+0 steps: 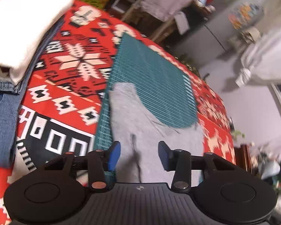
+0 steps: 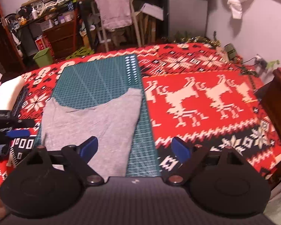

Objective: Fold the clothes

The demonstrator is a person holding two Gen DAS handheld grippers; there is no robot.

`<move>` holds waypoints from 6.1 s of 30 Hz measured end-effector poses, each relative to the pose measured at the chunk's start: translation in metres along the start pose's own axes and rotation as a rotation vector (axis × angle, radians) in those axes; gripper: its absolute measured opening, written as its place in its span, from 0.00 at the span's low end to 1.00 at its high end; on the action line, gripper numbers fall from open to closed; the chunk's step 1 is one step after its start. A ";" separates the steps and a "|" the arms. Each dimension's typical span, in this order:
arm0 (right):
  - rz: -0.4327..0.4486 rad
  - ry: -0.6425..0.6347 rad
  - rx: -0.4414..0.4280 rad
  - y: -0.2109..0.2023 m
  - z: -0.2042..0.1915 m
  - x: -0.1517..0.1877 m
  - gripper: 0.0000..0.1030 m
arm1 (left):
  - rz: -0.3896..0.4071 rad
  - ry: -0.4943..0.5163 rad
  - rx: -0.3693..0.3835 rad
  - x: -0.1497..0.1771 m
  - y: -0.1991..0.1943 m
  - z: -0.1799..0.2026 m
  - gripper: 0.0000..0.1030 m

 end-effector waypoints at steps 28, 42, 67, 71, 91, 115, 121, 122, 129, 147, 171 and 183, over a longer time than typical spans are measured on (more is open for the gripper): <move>-0.048 0.015 -0.019 0.021 -0.030 -0.008 0.85 | 0.086 0.144 -0.286 -0.002 0.009 -0.006 0.05; -0.030 0.016 -0.070 0.013 -0.038 -0.012 0.85 | 0.171 0.257 -0.261 -0.023 -0.039 0.037 0.05; -0.017 0.190 -0.128 0.020 0.036 -0.011 0.86 | -0.065 0.377 -0.044 0.007 0.077 0.151 0.15; -0.041 0.220 -0.223 0.033 0.017 -0.014 0.86 | -0.033 0.317 -0.002 0.000 0.044 0.132 0.18; -0.236 0.304 -0.410 0.122 -0.047 -0.035 0.07 | -0.047 0.304 0.119 0.029 0.003 0.082 0.18; -0.162 0.337 -0.356 0.110 -0.004 -0.014 0.27 | -0.105 0.495 0.110 0.053 0.018 0.097 0.15; -0.167 0.240 -0.451 0.070 -0.028 0.005 0.22 | -0.110 0.488 0.164 0.063 0.013 0.100 0.15; -0.179 0.219 -0.456 0.069 -0.034 0.011 0.22 | -0.120 0.481 0.167 0.065 0.015 0.099 0.15; -0.263 0.149 -0.406 0.079 -0.042 0.051 0.19 | -0.182 0.455 0.151 0.085 0.024 0.082 0.09; -0.187 0.025 -0.303 0.034 -0.032 0.054 0.33 | -0.091 0.418 0.125 0.076 -0.016 0.071 0.52; -0.050 -0.132 -0.029 0.076 -0.026 -0.011 1.00 | -0.086 0.603 -0.096 0.016 0.016 0.057 0.86; -0.009 -0.261 -0.122 0.077 -0.041 -0.032 1.00 | -0.083 0.572 -0.100 -0.014 0.041 0.062 0.86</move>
Point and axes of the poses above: each gripper's, at about its wrist camera, not at the fingertips, and y roughly the way its jaws point, z to its right, x to its underside, the point moved 7 cm from there along y, roughly the way its jaws point, and after that the axes turned 10 degrees about y, right-handed, at the moved point
